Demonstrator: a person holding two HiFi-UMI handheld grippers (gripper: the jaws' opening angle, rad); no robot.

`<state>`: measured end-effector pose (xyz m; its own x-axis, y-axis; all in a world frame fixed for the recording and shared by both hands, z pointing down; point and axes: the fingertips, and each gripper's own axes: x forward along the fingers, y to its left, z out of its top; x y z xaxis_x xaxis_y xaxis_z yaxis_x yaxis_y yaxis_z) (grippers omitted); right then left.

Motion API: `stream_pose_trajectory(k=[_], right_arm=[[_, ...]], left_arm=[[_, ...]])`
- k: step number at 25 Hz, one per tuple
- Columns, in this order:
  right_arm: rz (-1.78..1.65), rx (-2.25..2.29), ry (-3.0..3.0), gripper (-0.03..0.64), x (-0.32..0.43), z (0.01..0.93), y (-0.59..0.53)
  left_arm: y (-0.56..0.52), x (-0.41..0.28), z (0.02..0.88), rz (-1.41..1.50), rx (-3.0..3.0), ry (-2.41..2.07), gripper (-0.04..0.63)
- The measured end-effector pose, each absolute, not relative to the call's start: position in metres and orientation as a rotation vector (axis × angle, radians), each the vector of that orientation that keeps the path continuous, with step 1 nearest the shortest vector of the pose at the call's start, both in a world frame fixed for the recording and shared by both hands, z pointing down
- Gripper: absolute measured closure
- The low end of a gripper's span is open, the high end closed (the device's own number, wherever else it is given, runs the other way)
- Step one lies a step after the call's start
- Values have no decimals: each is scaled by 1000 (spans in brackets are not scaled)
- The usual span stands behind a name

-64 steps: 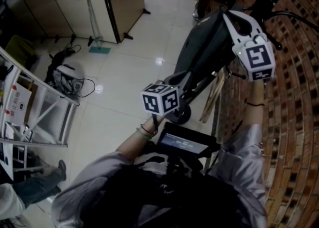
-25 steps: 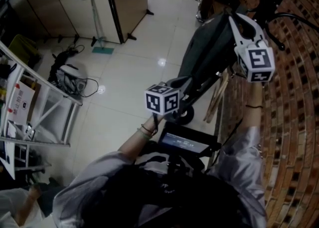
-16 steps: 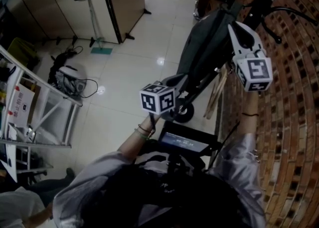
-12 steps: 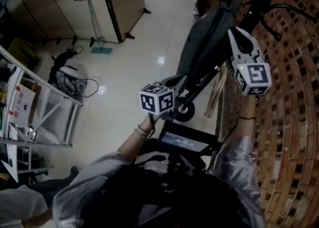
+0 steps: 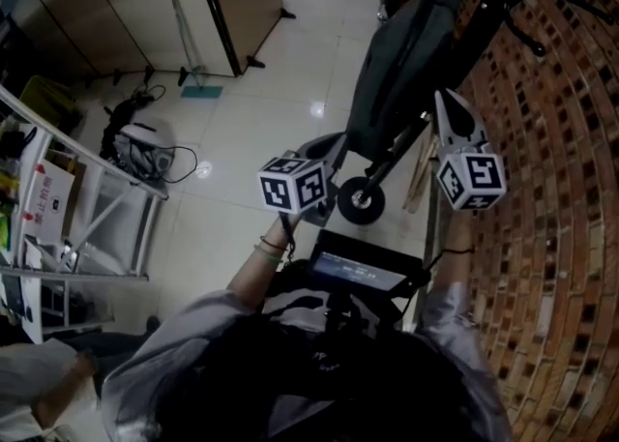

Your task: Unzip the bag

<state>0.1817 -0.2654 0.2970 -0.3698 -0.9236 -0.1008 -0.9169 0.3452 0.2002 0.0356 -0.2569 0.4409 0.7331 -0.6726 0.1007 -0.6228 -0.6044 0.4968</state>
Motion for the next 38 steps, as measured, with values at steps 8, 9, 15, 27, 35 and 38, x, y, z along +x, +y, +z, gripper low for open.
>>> stream_pose_trajectory(k=[8,9,15,27,35,38], right_arm=[[-69,1799,-2553,609,173,381,-243],[-53,1801,-2560,611,171,387,-241],[28,1799,-2576,611,158,411,-227],[90,1802,-2566,612,147,429,-219],[112,1813,-2556,612,145,432,-219],[115,1815,-2568,612,146,430,-220]], left_arm=[[-262,18,446,-107,2426,-1071,589],[-262,18,445,-110,2427,-1075,589],[-258,22,449,-87,2442,-1084,589],[-252,23,459,-49,2443,-1076,589],[-254,22,462,-50,2436,-1074,589],[-255,23,462,-48,2434,-1075,589]])
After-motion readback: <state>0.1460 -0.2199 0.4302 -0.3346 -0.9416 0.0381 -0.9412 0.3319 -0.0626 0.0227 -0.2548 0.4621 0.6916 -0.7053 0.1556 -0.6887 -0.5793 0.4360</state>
